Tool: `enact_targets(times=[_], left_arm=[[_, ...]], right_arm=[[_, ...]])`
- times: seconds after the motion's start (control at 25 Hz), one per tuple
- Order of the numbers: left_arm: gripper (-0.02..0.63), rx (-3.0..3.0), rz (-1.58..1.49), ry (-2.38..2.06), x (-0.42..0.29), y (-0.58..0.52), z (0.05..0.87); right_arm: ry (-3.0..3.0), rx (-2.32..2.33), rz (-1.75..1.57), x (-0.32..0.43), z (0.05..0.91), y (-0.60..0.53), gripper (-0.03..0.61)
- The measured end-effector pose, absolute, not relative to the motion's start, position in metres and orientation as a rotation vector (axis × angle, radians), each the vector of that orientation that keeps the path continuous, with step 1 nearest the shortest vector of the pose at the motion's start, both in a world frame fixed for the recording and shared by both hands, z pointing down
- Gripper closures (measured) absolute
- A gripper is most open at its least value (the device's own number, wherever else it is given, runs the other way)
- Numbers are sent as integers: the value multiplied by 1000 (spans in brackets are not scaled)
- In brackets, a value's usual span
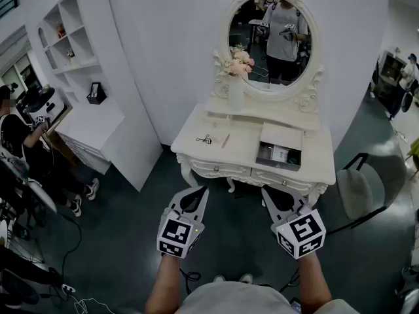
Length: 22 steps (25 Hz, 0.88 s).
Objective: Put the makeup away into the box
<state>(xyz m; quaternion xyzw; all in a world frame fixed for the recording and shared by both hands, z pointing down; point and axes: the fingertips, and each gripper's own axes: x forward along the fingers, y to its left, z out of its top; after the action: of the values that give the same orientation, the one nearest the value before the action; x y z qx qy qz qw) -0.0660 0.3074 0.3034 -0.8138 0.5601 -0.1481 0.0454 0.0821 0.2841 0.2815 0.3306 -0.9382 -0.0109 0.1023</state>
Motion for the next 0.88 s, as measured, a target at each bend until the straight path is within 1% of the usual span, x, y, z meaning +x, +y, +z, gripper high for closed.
enact_targets(times=[0.44,0.6,0.88], left_arm=[[603,-2458,-447,1741,-50,311,297],[603,-2437,-462,1791,-45,319,304],[603,-2414,-474,1847,-45,321,316]], right_arm=[[-2828,1048,8,106,270,272,578],[-2836,967,-22,110,269,275,578],[-2867,902,21,112,281,274,578]])
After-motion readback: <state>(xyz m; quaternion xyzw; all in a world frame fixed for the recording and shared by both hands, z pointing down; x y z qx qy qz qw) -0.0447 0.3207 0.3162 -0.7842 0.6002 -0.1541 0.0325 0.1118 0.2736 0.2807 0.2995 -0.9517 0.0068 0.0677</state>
